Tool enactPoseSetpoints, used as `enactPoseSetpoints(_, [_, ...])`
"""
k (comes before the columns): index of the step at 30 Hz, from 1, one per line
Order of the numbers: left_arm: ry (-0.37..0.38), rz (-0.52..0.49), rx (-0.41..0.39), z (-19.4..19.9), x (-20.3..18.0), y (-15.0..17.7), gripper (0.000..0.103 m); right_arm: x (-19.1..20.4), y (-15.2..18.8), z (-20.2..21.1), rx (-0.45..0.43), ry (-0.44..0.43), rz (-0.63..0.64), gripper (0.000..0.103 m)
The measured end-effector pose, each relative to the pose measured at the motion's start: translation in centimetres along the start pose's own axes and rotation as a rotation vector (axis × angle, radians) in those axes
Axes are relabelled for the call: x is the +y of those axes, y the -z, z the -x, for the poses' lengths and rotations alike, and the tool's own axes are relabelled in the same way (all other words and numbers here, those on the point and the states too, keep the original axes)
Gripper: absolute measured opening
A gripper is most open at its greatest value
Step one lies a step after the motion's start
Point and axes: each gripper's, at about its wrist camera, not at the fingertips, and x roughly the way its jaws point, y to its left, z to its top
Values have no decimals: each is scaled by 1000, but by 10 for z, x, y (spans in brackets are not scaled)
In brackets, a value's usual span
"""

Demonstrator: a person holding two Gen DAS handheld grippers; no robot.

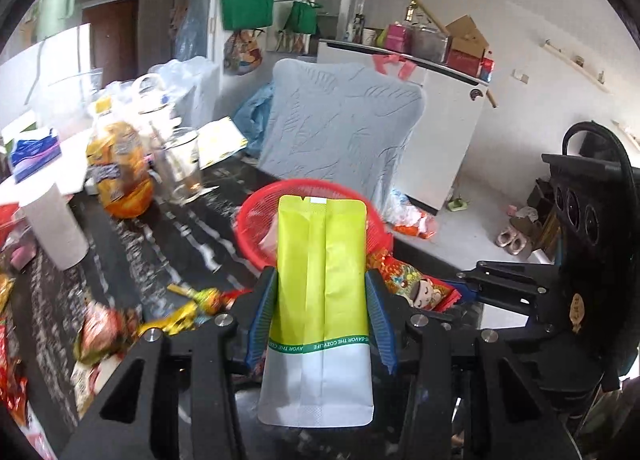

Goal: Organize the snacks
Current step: 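Carry the red bag with the right tool while the left tool carries the pouch toward the basket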

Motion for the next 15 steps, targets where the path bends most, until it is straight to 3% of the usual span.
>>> enactPoseSetpoints(11, [108,-104,-37,-42,-24,-65,43,-47,-45,8,-60,104,-9,32])
enactPoseSetpoints(15, [109,-133,-53,-56,-26,-84,43,-61,-61,8,-72,142,5,32])
